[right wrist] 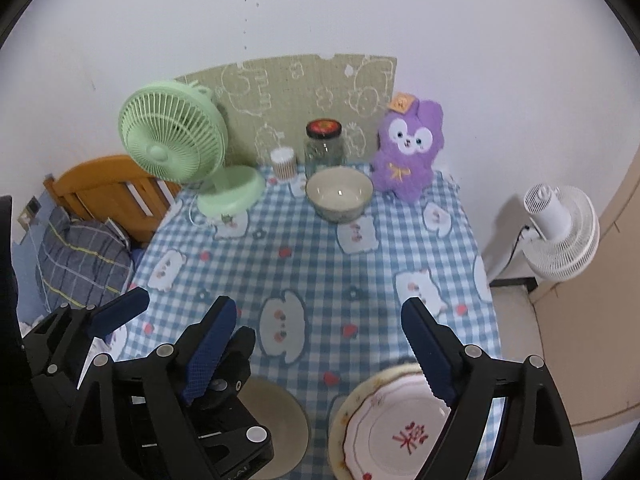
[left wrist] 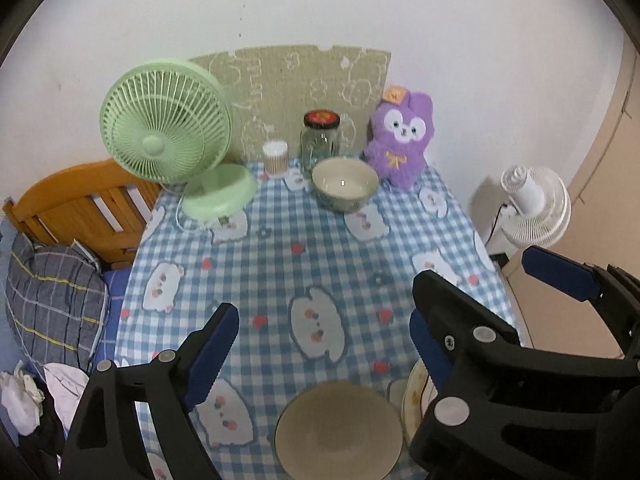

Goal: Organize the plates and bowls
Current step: 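Move both open grippers toward the beige bowl beside the glass jar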

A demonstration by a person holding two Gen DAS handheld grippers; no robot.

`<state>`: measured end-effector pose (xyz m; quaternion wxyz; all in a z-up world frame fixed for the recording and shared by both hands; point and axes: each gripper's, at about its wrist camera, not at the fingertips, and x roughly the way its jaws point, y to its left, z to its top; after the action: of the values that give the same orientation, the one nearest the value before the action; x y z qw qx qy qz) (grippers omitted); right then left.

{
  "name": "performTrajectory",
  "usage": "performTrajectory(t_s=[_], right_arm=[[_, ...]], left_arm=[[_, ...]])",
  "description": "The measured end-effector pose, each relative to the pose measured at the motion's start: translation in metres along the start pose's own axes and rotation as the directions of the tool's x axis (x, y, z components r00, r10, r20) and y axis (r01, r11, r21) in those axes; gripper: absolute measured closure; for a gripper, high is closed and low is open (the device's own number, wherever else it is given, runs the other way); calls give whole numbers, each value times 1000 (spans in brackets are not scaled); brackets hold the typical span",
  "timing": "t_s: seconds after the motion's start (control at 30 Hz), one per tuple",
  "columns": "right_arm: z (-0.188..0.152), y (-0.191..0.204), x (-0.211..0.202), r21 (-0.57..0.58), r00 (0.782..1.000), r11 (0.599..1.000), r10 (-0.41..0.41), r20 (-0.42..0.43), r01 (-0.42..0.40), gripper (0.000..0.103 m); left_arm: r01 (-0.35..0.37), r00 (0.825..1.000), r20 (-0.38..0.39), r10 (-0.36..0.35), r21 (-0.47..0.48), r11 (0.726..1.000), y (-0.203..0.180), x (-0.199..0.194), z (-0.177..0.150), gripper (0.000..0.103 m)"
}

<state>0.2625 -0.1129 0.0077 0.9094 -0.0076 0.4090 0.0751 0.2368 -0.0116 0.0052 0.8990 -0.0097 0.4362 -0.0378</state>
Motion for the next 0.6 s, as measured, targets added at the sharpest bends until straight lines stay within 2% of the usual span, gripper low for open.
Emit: performTrajectory(t_s=[0.33,0.6], right_arm=[[40,-20,8,-8,999,999,48,21,-48,16],[75,-29,33,-38,997,997,70,25,-69,16]], left_arm=[[-42,998,49,44,-49,998,-12,7,39,14],[-67,996,58,71,-79,995,-14,28,68,14]])
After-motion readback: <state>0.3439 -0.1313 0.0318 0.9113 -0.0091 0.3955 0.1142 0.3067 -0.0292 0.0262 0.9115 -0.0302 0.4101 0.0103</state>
